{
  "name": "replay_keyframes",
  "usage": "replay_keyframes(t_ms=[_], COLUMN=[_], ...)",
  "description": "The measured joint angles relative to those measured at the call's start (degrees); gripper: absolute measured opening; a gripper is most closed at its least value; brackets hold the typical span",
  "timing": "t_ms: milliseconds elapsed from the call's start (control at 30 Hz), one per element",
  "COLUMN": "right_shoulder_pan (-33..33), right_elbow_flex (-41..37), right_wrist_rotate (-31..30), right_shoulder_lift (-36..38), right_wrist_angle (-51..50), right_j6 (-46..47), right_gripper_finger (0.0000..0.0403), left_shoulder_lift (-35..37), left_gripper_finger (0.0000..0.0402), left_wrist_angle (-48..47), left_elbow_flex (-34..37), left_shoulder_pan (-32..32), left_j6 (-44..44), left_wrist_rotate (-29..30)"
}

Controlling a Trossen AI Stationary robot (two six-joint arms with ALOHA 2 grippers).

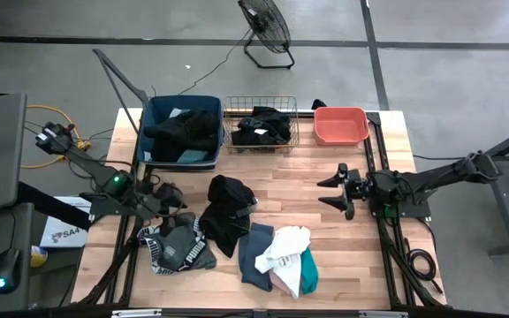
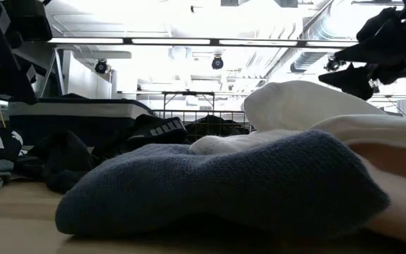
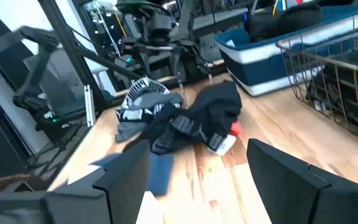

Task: Pick & Place Cloths
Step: Put the gray underwear into the wire basket

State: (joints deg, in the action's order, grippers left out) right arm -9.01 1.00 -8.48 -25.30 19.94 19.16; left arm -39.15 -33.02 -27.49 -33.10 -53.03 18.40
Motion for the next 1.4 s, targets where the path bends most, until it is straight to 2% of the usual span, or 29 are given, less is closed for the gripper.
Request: replay_keyframes(t_ms=[200,400,600,767,933,1100,1400], right_shoulder_pan=[0.51,0.52,0.52,0.52,0.52,0.52,0.52], right_elbow_flex=[-0.47,-0.49,-0.51,-0.53,-0.55,-0.56,-0.58], right_wrist_rotate=[-1.99,-4.44,-4.43,-4.43,-4.43,-4.43,-4.44], right_shoulder_lift=[-0.02,-0.11,-0.13,-0.13,-0.13,-0.13,-0.13], right_wrist_angle=[-0.03,-0.04,-0.04,-0.04,-0.03,-0.04,-0.04], right_j6=[-0.67,-1.4,-1.44,-1.44,-1.44,-1.44,-1.45], right_gripper_finger=[0.026,0.026,0.026,0.026,0.026,0.026,0.026], left_shoulder_lift=[-6.39,-14.96,-22.58,-28.41,-34.1,-38.13,-39.93], left_gripper_finger=[0.0316,0.0316,0.0316,0.0316,0.0316,0.0316,0.0316], left_wrist_angle=[3.73,4.07,-0.93,-12.33,-21.19,-20.77,-17.25], left_elbow_flex=[-0.02,-2.85,-8.3,-14.38,-18.27,-18.43,-17.07], left_shoulder_pan=[-0.02,-0.28,-2.52,-3.82,-3.76,-3.69,-3.67], left_j6=[-0.27,-0.42,-1.9,-8.67,-20.31,-25.57,-29.49], left_wrist_rotate=[-3.67,-12.05,-10.7,-8.61,-12.39,-17.8,-19.02])
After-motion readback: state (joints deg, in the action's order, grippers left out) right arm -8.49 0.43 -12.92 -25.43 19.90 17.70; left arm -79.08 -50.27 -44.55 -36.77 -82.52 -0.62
